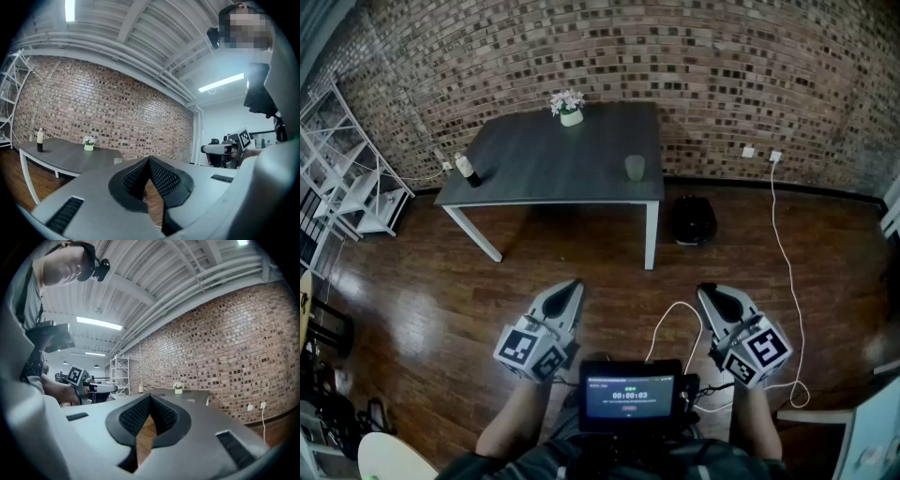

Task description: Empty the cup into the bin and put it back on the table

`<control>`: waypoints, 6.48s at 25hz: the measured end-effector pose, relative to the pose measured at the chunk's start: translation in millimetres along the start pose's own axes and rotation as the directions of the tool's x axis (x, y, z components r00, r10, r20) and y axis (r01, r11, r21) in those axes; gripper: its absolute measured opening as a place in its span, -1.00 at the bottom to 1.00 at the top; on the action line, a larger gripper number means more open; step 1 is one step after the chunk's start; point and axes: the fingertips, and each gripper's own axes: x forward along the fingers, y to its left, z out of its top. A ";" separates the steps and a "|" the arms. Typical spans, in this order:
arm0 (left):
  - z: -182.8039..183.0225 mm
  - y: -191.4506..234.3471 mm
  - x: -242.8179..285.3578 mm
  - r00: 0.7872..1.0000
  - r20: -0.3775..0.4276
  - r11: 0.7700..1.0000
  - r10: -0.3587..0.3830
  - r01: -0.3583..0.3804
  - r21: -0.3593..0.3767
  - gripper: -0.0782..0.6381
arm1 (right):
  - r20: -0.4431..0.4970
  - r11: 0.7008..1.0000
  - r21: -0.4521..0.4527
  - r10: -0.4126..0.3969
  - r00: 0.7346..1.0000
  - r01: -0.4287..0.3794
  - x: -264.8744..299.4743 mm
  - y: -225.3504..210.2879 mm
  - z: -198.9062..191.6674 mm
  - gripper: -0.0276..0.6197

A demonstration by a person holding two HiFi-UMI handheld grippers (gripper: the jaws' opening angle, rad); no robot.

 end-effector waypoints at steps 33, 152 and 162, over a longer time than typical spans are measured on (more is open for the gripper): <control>25.5 193.5 122.0 0.985 0.025 0.981 -0.173 0.174 -0.089 -0.79 | -0.131 0.997 -0.049 -0.059 0.990 0.053 219.7 -67.7 19.2 -0.90; -165.5 393.7 481.1 0.954 -0.290 0.982 0.073 -0.119 -0.145 -0.79 | -0.536 0.960 0.174 0.281 0.796 -0.221 551.9 -368.5 -232.9 0.71; -179.8 406.1 482.0 0.961 -0.254 0.981 0.105 -0.142 -0.133 -0.79 | -0.453 0.962 0.133 0.275 0.848 -0.240 566.1 -372.7 -243.7 0.55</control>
